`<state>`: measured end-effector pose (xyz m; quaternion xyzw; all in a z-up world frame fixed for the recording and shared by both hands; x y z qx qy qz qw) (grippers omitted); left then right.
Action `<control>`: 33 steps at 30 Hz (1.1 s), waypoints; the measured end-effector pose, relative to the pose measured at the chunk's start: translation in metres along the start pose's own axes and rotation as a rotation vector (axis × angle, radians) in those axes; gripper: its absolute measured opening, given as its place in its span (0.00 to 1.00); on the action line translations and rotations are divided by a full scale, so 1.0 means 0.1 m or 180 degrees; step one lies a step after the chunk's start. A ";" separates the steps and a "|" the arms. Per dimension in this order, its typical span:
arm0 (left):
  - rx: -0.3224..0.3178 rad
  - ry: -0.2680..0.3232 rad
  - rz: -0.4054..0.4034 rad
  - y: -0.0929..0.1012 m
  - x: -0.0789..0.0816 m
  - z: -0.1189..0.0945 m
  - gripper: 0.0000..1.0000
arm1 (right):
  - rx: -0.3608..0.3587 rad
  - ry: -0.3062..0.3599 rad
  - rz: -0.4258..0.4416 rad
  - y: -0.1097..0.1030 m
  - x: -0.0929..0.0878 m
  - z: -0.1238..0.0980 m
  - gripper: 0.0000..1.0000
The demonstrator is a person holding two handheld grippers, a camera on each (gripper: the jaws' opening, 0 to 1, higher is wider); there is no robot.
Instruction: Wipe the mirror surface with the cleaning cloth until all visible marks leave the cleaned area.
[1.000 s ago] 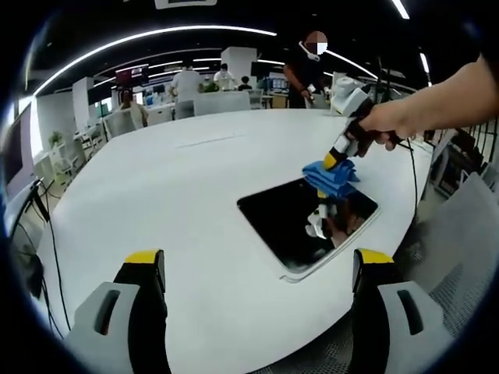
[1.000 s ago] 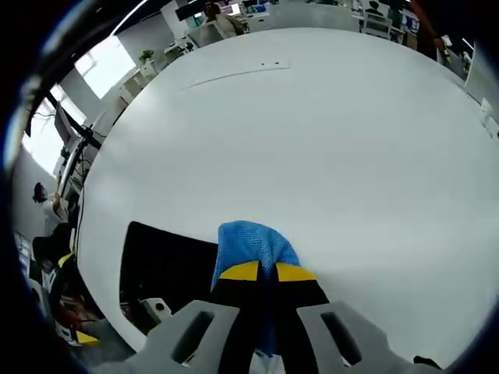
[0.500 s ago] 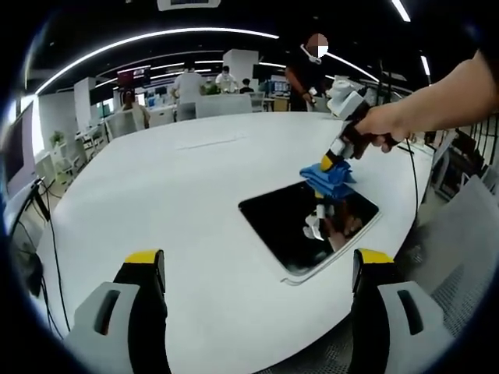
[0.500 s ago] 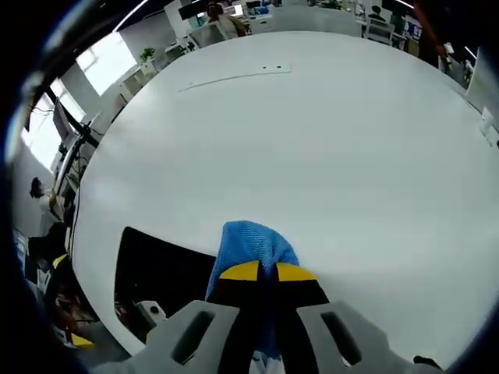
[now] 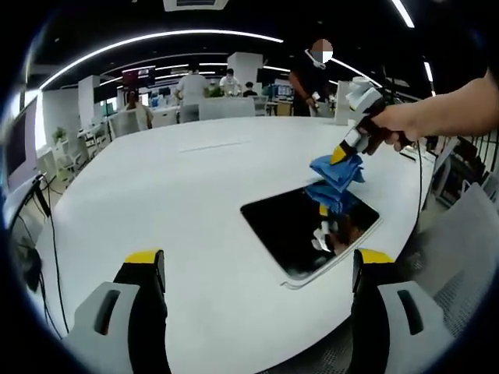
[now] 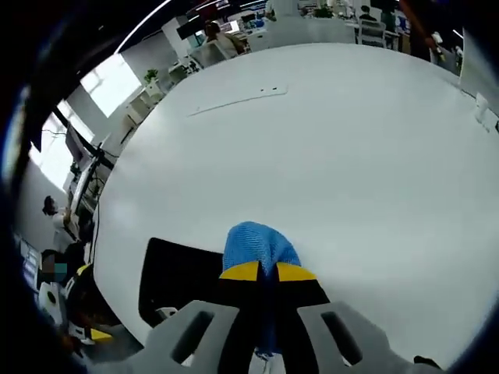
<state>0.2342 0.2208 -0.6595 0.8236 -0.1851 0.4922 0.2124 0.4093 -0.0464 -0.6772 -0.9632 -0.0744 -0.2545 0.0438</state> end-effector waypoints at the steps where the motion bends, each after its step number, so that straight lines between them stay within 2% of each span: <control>1: -0.0003 0.0005 -0.0004 0.00 0.00 0.00 0.99 | 0.0009 0.0003 0.0029 0.04 -0.01 -0.03 0.00; 9: -0.0015 0.0051 -0.0020 0.01 0.02 0.00 0.99 | -0.0022 -0.0053 0.0134 0.47 -0.15 -0.15 0.00; 13: -0.0012 0.0059 -0.0042 0.02 0.03 0.00 0.99 | 0.0065 -0.0221 0.0152 0.51 -0.34 -0.12 0.01; 18: -0.0019 0.0061 -0.0053 0.02 0.03 0.00 0.99 | -0.0010 -0.0281 0.0162 0.56 -0.46 0.01 0.01; 21: -0.0024 0.0069 -0.0059 0.02 0.02 0.01 0.99 | 0.0123 -0.0180 -0.0133 0.50 -0.52 0.05 0.01; 22: -0.0029 0.0072 -0.0065 0.02 0.02 0.01 0.99 | 0.0047 -0.0216 -0.0071 0.51 -0.56 0.09 0.01; 24: -0.0031 0.0059 -0.0070 0.02 0.02 0.01 0.99 | 0.0022 -0.0204 -0.0126 0.51 -0.63 0.11 0.01; 27: -0.0037 0.0063 -0.0072 0.02 0.02 0.01 0.99 | -0.0121 -0.0059 -0.0500 0.60 -0.69 0.19 0.02; 28: -0.0038 0.0059 -0.0077 0.03 0.02 0.01 0.99 | -0.0013 0.0035 -0.0512 0.54 -0.69 0.18 0.02; 33: -0.0036 0.0059 -0.0082 0.03 0.02 0.01 0.99 | -0.0063 0.0025 -0.0541 0.56 -0.69 0.15 0.02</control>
Point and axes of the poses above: the point that each gripper's makers call its tool centre point, and the gripper's own axes: z roughly forward along the fingers, y roughly to its right, x roughly out of its top, the point moved 2 cm from there along -z, roughly backward along the fingers, and after that the axes turned 15 degrees about -x, right-handed, at the moved point
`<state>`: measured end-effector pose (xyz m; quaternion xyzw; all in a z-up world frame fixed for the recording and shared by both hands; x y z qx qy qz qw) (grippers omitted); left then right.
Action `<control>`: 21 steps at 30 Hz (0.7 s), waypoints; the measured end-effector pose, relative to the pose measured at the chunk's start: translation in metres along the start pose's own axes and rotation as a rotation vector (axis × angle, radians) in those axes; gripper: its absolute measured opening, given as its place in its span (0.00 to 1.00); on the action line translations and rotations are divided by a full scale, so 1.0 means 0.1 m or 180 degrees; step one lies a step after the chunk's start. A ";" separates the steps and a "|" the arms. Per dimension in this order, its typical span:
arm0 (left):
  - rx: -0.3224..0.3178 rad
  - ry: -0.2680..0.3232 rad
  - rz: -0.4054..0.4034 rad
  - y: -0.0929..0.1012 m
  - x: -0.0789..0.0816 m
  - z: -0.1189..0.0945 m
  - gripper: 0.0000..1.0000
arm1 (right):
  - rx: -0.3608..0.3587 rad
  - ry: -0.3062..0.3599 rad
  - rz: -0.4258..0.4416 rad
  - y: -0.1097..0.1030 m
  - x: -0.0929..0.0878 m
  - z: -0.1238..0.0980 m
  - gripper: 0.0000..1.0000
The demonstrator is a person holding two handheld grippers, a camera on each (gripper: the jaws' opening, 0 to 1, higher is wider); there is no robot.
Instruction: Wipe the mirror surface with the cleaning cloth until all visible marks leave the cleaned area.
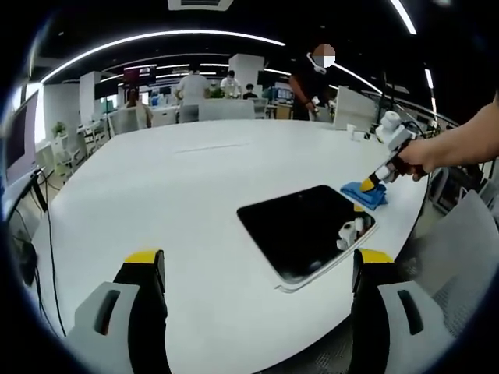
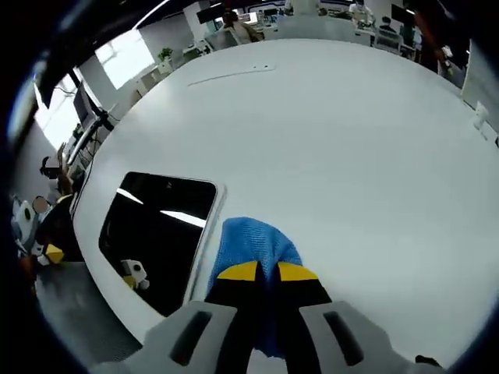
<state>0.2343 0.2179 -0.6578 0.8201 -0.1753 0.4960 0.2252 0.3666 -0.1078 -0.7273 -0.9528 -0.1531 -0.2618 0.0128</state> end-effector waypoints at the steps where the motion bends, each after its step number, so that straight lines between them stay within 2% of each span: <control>1: 0.0001 0.0003 -0.0004 0.00 0.00 0.00 0.99 | 0.0008 0.0003 -0.0008 0.00 0.00 -0.01 0.03; 4: -0.0020 0.0012 -0.0016 0.01 0.00 0.00 0.99 | 0.0055 0.0082 -0.0088 0.00 0.02 -0.06 0.08; 5: -0.0020 0.0013 -0.0021 0.01 0.00 0.00 0.99 | 0.0097 0.0267 -0.0179 0.00 0.07 -0.10 0.14; 7: -0.0058 0.0007 -0.0034 0.03 0.00 0.01 0.99 | 0.0127 0.0444 -0.0261 0.02 0.11 -0.19 0.27; 10: -0.0164 -0.0026 -0.0029 0.08 -0.01 0.02 0.99 | 0.0288 0.0784 -0.0483 0.04 0.14 -0.33 0.45; 11: -0.0145 0.0001 -0.0032 0.08 0.00 0.01 0.99 | 0.0374 0.0931 -0.0581 0.03 0.14 -0.40 0.52; 12: -0.0122 0.0005 -0.0031 0.06 0.00 0.01 0.99 | 0.0302 0.0846 -0.0565 0.10 0.07 -0.43 0.58; 13: -0.0117 0.0008 -0.0041 0.06 0.00 0.01 0.99 | 0.0323 0.0842 -0.0594 0.14 0.01 -0.47 0.66; 16: -0.0136 -0.0030 -0.0045 0.07 -0.02 0.02 0.99 | 0.0486 0.1051 -0.0514 0.18 -0.08 -0.59 0.81; 21: -0.0138 -0.0071 -0.0017 0.09 -0.03 0.02 0.99 | 0.0448 0.1161 -0.0502 0.26 -0.34 -0.70 0.97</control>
Point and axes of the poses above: the point that each gripper's makers call its tool centre point, and the gripper's own axes: z roughly forward along the fingers, y roughly to its right, x roughly out of its top, the point moved 2 cm from there along -z, roughly backward along the fingers, and after that the axes turned 15 degrees about -x, right-handed, at the moved point
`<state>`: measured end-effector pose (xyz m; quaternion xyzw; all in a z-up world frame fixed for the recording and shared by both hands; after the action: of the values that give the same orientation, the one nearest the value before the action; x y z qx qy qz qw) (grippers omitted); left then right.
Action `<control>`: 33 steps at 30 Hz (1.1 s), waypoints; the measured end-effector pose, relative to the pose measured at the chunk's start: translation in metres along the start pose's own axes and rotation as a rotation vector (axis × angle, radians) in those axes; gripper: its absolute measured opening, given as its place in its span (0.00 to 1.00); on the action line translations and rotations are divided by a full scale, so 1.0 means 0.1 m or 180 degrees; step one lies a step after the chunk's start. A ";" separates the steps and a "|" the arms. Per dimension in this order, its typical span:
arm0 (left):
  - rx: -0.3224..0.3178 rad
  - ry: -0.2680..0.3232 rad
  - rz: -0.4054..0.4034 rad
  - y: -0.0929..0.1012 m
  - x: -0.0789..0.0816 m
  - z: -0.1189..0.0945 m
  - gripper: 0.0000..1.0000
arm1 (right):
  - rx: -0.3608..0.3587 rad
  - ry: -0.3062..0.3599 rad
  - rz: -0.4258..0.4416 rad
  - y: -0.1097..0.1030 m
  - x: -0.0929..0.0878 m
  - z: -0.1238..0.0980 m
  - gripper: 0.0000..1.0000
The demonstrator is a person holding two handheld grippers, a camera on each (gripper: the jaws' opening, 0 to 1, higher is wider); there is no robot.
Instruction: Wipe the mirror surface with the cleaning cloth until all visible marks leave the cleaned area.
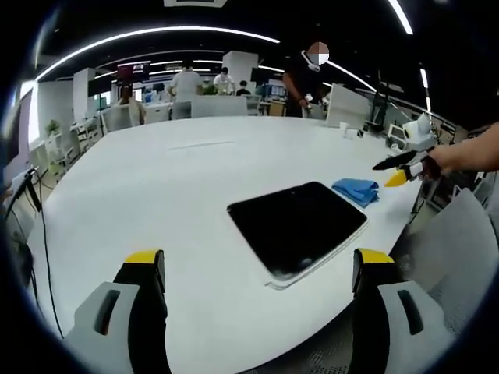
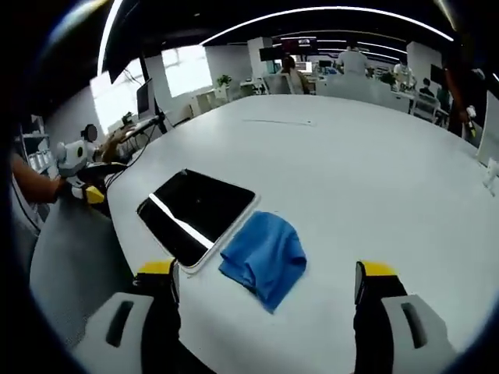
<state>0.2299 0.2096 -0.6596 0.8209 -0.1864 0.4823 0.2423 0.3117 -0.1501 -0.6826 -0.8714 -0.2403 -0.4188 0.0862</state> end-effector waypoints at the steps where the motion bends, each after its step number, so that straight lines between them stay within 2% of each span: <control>1: 0.0015 -0.0007 -0.0007 -0.01 -0.01 0.00 0.99 | -0.0028 0.0022 0.0018 0.02 -0.04 -0.03 0.98; 3: 0.0030 -0.0021 -0.0001 -0.01 -0.01 -0.01 0.99 | 0.0004 0.0101 0.0065 -0.03 -0.05 -0.09 0.98; 5: 0.0015 -0.0030 -0.0007 0.00 -0.01 0.00 0.99 | -0.0014 0.0073 0.0054 -0.05 -0.08 -0.10 0.98; 14: -0.0011 -0.0040 0.0000 0.01 -0.01 0.01 0.99 | -0.0008 0.0106 0.0002 -0.13 -0.03 -0.08 0.98; 16: -0.0021 -0.0032 -0.0002 0.02 0.00 0.01 0.99 | -0.0031 0.0022 -0.0060 -0.14 -0.06 -0.07 0.98; 18: -0.0032 -0.0023 0.0000 0.02 0.00 0.01 0.99 | -0.0050 0.0050 -0.0047 -0.13 -0.05 -0.06 0.98; 21: -0.0041 -0.0014 0.0005 0.03 0.01 0.01 0.99 | -0.0086 -0.0094 0.0080 -0.10 -0.07 -0.03 0.98; 26: -0.0008 -0.0010 0.0004 0.01 0.01 0.01 0.99 | -0.0118 -0.0067 0.0098 -0.07 -0.04 -0.02 0.98; 27: -0.0008 -0.0009 0.0003 0.02 0.02 0.01 0.99 | -0.0040 -0.0112 0.0106 -0.11 -0.06 -0.03 0.98; 30: -0.0021 -0.0025 0.0016 0.01 0.00 0.02 0.99 | -0.0035 0.0001 0.0094 -0.12 -0.01 -0.03 0.98; 31: -0.0021 -0.0024 0.0016 0.01 0.00 0.02 0.99 | -0.0037 0.0007 0.0083 -0.11 -0.01 -0.03 0.98; 33: -0.0010 -0.0029 0.0003 0.01 0.00 0.02 0.99 | -0.0187 -0.0051 -0.0147 -0.06 -0.05 -0.01 0.98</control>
<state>0.2305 0.2082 -0.6602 0.8227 -0.1887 0.4784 0.2425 0.3055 -0.1473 -0.6856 -0.8711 -0.2487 -0.4207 0.0489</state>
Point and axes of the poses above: the point that each gripper's makers call its tool centre point, and the gripper's own axes: z roughly forward along the fingers, y roughly to its right, x roughly out of its top, the point moved 2 cm from there along -z, roughly backward along the fingers, and after that the axes turned 15 degrees about -x, right-handed, at the moved point
